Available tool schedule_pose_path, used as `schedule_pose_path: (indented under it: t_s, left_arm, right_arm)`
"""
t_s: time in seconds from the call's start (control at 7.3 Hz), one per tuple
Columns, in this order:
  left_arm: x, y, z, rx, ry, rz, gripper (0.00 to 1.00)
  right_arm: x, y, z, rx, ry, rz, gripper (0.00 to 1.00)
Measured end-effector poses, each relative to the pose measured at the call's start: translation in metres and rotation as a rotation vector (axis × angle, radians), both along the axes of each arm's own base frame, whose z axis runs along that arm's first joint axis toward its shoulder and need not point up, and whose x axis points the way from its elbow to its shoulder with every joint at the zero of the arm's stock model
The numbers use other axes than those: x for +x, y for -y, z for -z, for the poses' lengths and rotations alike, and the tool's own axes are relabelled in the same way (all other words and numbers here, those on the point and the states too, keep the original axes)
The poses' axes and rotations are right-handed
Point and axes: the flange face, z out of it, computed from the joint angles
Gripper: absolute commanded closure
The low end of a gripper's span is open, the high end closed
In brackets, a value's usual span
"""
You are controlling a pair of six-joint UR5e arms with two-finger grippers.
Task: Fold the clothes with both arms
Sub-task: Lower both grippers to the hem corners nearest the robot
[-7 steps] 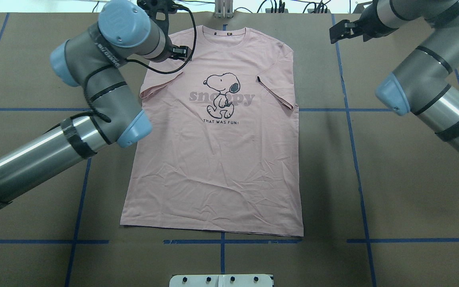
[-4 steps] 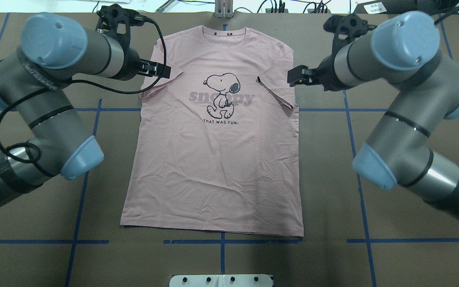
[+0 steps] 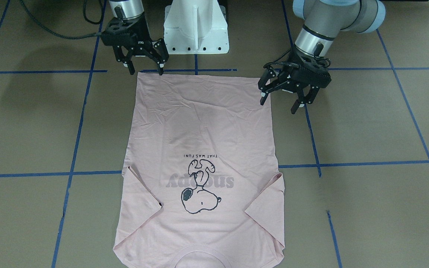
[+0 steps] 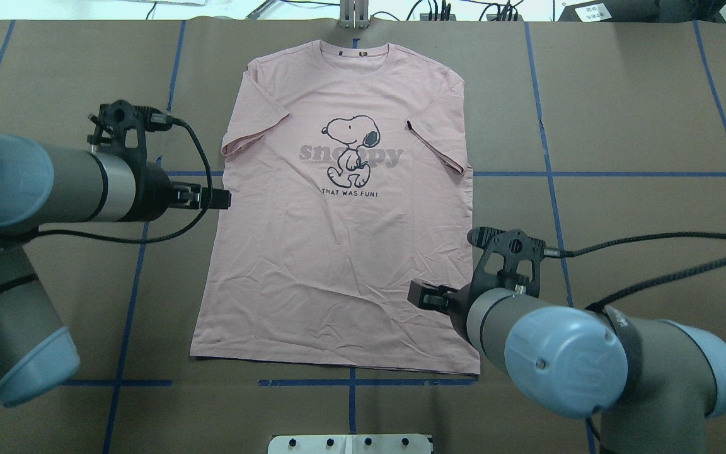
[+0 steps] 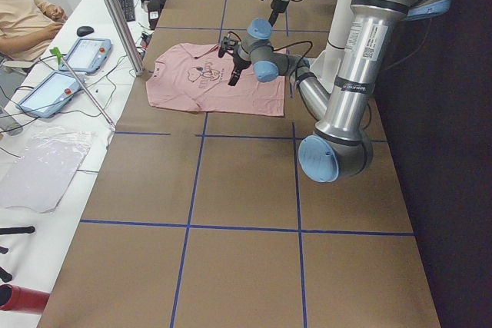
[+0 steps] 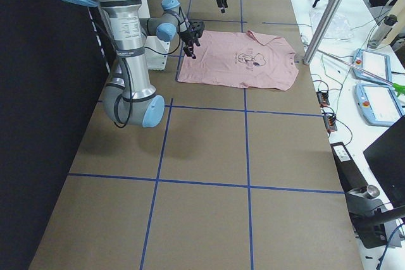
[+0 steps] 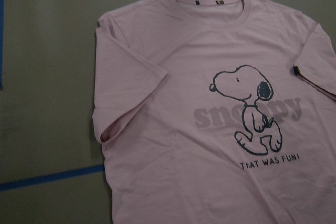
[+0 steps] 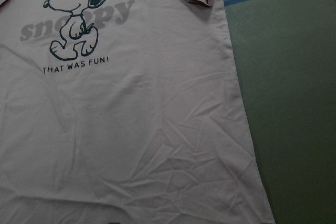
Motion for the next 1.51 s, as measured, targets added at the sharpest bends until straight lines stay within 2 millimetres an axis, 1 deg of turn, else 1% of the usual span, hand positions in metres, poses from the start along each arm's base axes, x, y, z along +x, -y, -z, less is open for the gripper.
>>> schedule_pose_path:
  t_s: [0.14, 0.27, 0.41, 0.55, 0.68, 0.82, 0.96, 1.1, 1.37, 1.51]
  left_arm:
    - [0.018, -0.029, -0.018, -0.049, 0.016, -0.012, 0.17]
    - [0.035, -0.057, -0.039, -0.093, 0.037, -0.022, 0.25]
    - [0.051, -0.084, -0.057, -0.126, 0.049, -0.019, 0.28]
    - [0.063, -0.106, -0.069, -0.150, 0.057, -0.020, 0.30]
    - [0.069, -0.120, -0.080, -0.164, 0.072, -0.030, 0.34]
    - [0.074, -0.131, -0.089, -0.172, 0.086, -0.043, 0.35]
    - [0.078, -0.139, -0.096, -0.177, 0.101, -0.056, 0.40]
    - [0.083, -0.143, -0.102, -0.181, 0.114, -0.065, 0.48]
    - [0.091, -0.149, -0.111, -0.184, 0.131, -0.076, 0.54]
    - [0.092, -0.150, -0.112, -0.184, 0.133, -0.079, 0.55]
  right_arm:
    - [-0.004, -0.017, -0.006, -0.006, 0.001, -0.005, 0.10]
    - [-0.008, -0.025, -0.010, -0.003, -0.001, -0.006, 0.09]
    - [-0.010, -0.029, -0.013, 0.000, -0.005, -0.004, 0.09]
    - [-0.011, -0.031, -0.014, 0.002, -0.007, -0.002, 0.08]
    - [-0.012, -0.031, -0.014, 0.003, -0.009, -0.001, 0.08]
    - [-0.013, -0.031, -0.015, 0.004, -0.012, -0.001, 0.08]
    - [-0.014, -0.031, -0.015, 0.004, -0.012, -0.001, 0.08]
    - [-0.014, -0.031, -0.015, 0.003, -0.012, -0.002, 0.08]
    - [-0.014, -0.031, -0.015, 0.004, -0.011, -0.003, 0.08]
    - [-0.014, -0.031, -0.015, 0.004, -0.011, -0.003, 0.08]
